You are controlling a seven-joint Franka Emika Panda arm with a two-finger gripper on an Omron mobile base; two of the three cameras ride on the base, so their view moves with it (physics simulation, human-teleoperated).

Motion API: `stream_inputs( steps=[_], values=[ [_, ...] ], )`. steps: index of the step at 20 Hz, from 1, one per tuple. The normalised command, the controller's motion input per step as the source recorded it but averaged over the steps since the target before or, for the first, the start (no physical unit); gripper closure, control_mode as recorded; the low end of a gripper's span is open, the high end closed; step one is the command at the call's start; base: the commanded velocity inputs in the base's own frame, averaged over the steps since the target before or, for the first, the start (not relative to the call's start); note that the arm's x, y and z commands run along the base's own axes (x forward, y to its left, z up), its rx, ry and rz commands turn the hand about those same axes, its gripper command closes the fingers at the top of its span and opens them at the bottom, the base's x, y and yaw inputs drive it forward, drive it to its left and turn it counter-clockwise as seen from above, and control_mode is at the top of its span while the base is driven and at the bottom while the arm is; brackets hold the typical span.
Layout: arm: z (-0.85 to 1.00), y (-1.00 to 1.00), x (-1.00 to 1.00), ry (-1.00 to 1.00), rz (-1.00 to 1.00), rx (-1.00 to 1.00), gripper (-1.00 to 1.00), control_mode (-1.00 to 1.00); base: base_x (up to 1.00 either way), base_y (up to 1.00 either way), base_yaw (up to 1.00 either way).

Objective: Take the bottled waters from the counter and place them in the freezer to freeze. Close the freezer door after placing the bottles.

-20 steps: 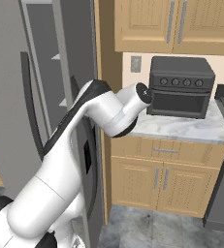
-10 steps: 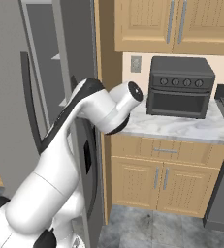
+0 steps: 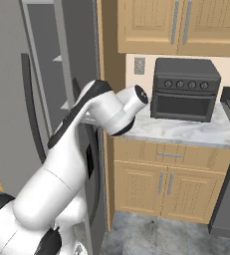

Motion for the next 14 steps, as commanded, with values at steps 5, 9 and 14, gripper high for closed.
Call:
stream_inputs(
  steps=[5, 9, 14],
  values=[
    [-0.17, 0.21, 0.18, 0.00, 0.18, 0.00, -1.00, -1.00, 0.00, 0.00, 0.00],
    [-0.19, 0.22, 0.18, 0.00, 0.21, 0.00, -1.00, -1.00, 0.00, 0.00, 0.00],
    [-0.18, 0.21, 0.17, 0.00, 0.20, 0.00, -1.00, -1.00, 0.00, 0.00, 0.00]
  ],
)
